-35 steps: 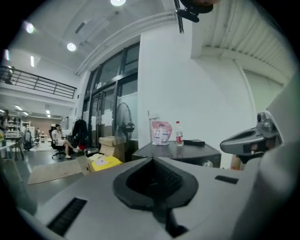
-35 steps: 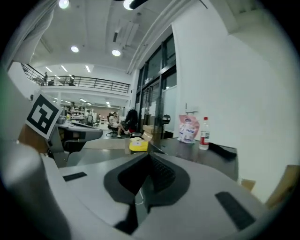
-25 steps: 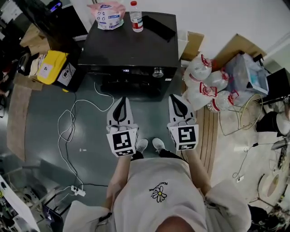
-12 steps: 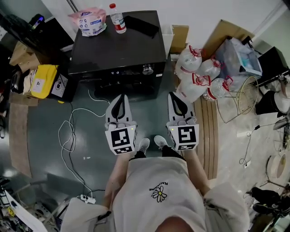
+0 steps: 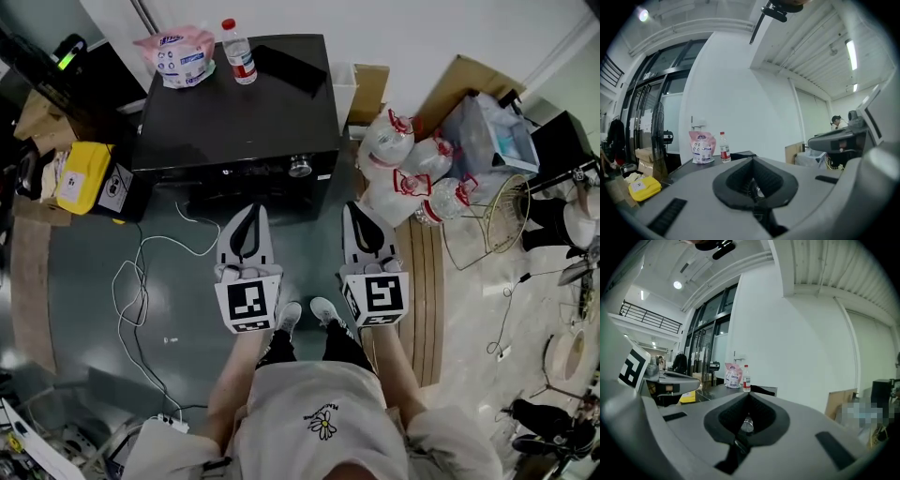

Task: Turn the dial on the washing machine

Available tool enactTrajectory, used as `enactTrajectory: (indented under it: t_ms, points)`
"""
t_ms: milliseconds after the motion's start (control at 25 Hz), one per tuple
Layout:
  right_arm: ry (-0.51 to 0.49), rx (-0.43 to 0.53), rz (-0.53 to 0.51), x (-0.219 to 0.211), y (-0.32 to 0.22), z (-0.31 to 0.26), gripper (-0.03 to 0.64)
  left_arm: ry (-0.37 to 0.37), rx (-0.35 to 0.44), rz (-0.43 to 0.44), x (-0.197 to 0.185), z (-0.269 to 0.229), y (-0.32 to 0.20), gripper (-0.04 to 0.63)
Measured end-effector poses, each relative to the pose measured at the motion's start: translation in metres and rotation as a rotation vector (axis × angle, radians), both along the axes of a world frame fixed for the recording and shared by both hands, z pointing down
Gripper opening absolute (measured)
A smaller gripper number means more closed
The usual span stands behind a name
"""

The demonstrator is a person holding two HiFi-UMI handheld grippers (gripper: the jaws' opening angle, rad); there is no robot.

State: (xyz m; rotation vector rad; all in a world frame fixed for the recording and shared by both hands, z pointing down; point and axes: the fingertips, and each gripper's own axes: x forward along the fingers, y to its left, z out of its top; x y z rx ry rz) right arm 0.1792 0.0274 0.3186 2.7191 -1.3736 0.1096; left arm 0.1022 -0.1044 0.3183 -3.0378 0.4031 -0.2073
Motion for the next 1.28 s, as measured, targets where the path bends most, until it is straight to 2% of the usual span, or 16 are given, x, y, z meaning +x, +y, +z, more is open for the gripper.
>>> enactTrajectory:
  t_ms: [200, 400, 760, 1040, 1280]
  points:
    - [0.025, 0.024, -0.008, 0.026, -0.021, 0.015, 0.003, 0.025, -0.004, -0.016, 0.025, 0.018, -0.016, -0.002]
    - [0.046, 0.042, 0.013, 0.057, -0.037, 0.059, 0.003, 0.045, -0.032, -0.018, 0.053, 0.066, -0.031, -0.002]
    - [0.063, 0.012, -0.011, 0.069, -0.059, 0.137, 0.003, 0.037, -0.028, -0.018, 0.077, 0.146, -0.044, -0.002]
    - [0.069, -0.020, -0.030, 0.071, -0.066, 0.161, 0.003, 0.032, -0.020, -0.008, 0.084, 0.166, -0.039, -0.002]
    - [0.066, -0.036, -0.059, 0.074, -0.065, 0.165, 0.003, 0.027, -0.005, 0.009, 0.095, 0.163, -0.037, -0.002]
